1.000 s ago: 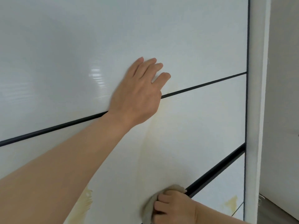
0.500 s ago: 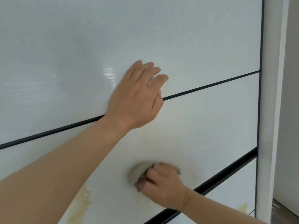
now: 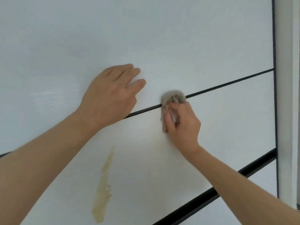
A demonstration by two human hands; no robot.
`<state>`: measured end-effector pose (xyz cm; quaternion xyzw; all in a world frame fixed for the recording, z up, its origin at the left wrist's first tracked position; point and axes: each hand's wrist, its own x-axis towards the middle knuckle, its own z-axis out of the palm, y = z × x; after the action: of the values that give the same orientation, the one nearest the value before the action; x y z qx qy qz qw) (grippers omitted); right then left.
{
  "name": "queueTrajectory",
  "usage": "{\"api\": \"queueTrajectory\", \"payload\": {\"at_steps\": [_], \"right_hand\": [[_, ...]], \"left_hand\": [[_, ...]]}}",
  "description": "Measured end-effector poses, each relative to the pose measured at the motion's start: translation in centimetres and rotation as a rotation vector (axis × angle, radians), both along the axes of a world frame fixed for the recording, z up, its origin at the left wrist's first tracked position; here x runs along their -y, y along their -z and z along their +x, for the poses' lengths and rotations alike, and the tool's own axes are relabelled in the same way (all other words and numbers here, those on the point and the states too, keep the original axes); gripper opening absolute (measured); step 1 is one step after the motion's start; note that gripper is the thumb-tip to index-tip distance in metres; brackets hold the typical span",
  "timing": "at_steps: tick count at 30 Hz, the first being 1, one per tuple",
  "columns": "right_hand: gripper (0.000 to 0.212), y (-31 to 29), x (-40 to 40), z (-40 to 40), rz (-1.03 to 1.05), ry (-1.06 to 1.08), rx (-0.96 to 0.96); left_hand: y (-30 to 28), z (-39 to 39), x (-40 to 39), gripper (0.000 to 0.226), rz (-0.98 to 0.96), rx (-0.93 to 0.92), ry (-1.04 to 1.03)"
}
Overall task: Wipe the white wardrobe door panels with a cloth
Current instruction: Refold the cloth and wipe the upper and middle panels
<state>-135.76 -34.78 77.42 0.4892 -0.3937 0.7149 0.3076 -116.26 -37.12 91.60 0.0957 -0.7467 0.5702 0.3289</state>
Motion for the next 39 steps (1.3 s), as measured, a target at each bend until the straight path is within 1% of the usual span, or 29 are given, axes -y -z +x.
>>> {"api": "queueTrajectory", "payload": {"at_steps": [2, 4, 5, 7, 8, 10, 11, 13, 14, 15, 17, 18, 19, 20, 22, 24, 25, 26, 27, 28, 30, 31, 32, 33, 34, 35, 36, 37, 39], "right_hand": [[0.003, 8.5, -0.4, 1.9, 0.103, -0.018, -0.389], [0.011, 17.4, -1.4, 2.4, 0.413, 0.028, -0.843], [0.011, 20.5, -2.1, 2.2, 0.561, 0.155, -1.022], [0.018, 21.3, -2.4, 0.9, 0.517, 0.202, -1.155], [0.021, 19.7, -2.1, 0.4, 0.423, 0.174, -1.138], [0.01, 13.8, -1.1, 0.4, 0.211, 0.199, -0.984], [0.003, 10.0, -0.6, 0.3, 0.123, 0.254, -0.856], [0.006, 2.0, 0.1, 0.0, -0.001, 0.333, -0.428], [0.008, -0.9, 0.3, 0.1, 0.007, 0.307, -0.216], [0.007, -3.0, 0.3, 0.3, 0.018, 0.351, -0.087], [0.003, -3.0, 0.7, 2.6, 0.032, 0.3, 0.065], [0.004, -0.9, 1.2, 4.3, 0.056, 0.21, 0.08], [0.012, 2.6, 1.1, 5.9, 0.176, 0.231, -0.016], [0.017, 8.1, 1.3, 7.1, 0.361, 0.24, -0.17], [0.017, 17.7, -0.9, 8.2, 0.805, -0.012, -0.536], [0.042, 23.1, -2.7, 7.0, 0.902, -0.269, -0.789], [0.039, 22.6, -3.1, 6.3, 0.842, -0.223, -0.844], [0.026, 20.2, -3.2, 6.2, 0.816, -0.074, -0.908], [0.015, 16.9, -2.6, 6.1, 0.684, 0.038, -0.89], [0.01, 12.1, -2.3, 5.7, 0.594, 0.091, -0.786], [0.01, 3.0, -1.5, 5.1, 0.459, 0.235, -0.424], [0.011, -1.0, -1.2, 4.5, 0.276, 0.223, -0.191], [0.01, -4.0, -1.4, 4.3, 0.158, 0.177, -0.036], [0.007, -4.9, -0.9, 4.3, 0.106, 0.219, 0.024], [0.004, -4.7, -0.6, 5.4, 0.126, 0.346, 0.02], [0.004, -3.8, -0.4, 7.3, 0.134, 0.351, 0.036], [0.01, -0.4, 0.5, 9.2, 0.191, 0.235, 0.043], [0.017, 3.3, 0.6, 10.9, 0.35, 0.226, -0.025], [0.03, 12.2, -1.0, 12.9, 0.805, 0.09, -0.143]], "left_hand": [[-0.3, 1.9, 0.4, 0.028, -0.017, -0.012, -0.014], [-0.3, 2.9, 0.6, 0.029, -0.004, 0.012, -0.005], [-0.2, 3.4, 0.7, 0.03, 0.015, 0.031, 0.008], [0.0, 3.6, 0.8, 0.031, 0.048, 0.043, 0.023], [0.0, 3.6, 0.8, 0.032, 0.047, 0.034, 0.025], [0.2, 3.4, 0.9, 0.034, 0.034, 0.02, 0.026], [0.2, 3.3, 1.0, 0.035, 0.029, 0.015, 0.03], [0.3, 3.2, 0.9, 0.037, 0.019, 0.014, 0.038], [0.3, 3.2, 1.0, 0.038, 0.014, 0.018, 0.04], [0.2, 3.0, 1.0, 0.038, 0.007, 0.021, 0.036], [0.2, 3.1, 1.2, 0.037, -0.006, 0.022, 0.032], [0.3, 3.1, 1.3, 0.036, -0.014, 0.02, 0.036], [0.3, 3.1, 1.4, 0.036, -0.019, 0.021, 0.041], [0.4, 3.2, 1.4, 0.035, -0.021, 0.025, 0.047], [0.2, 3.1, 1.3, 0.034, -0.029, 0.03, 0.047], [0.2, 3.3, 1.1, 0.034, -0.025, 0.038, 0.036], [0.3, 3.3, 1.1, 0.033, -0.022, 0.04, 0.029], [0.3, 3.3, 1.1, 0.033, -0.023, 0.039, 0.026], [0.3, 3.4, 1.1, 0.033, -0.023, 0.041, 0.027], [0.5, 3.3, 1.1, 0.033, -0.018, 0.044, 0.029], [0.5, 3.3, 1.1, 0.033, -0.013, 0.045, 0.043], [0.4, 3.2, 1.1, 0.033, -0.014, 0.042, 0.052], [0.4, 3.2, 1.2, 0.033, -0.015, 0.042, 0.056], [0.3, 3.2, 1.2, 0.033, -0.019, 0.04, 0.06], [0.3, 3.3, 1.2, 0.033, -0.024, 0.037, 0.064], [0.3, 3.3, 1.3, 0.033, -0.026, 0.035, 0.069], [0.3, 3.3, 1.3, 0.032, -0.029, 0.034, 0.074], [0.4, 3.3, 1.4, 0.032, -0.03, 0.034, 0.082], [0.4, 3.3, 1.6, 0.032, -0.033, 0.035, 0.088]]}}
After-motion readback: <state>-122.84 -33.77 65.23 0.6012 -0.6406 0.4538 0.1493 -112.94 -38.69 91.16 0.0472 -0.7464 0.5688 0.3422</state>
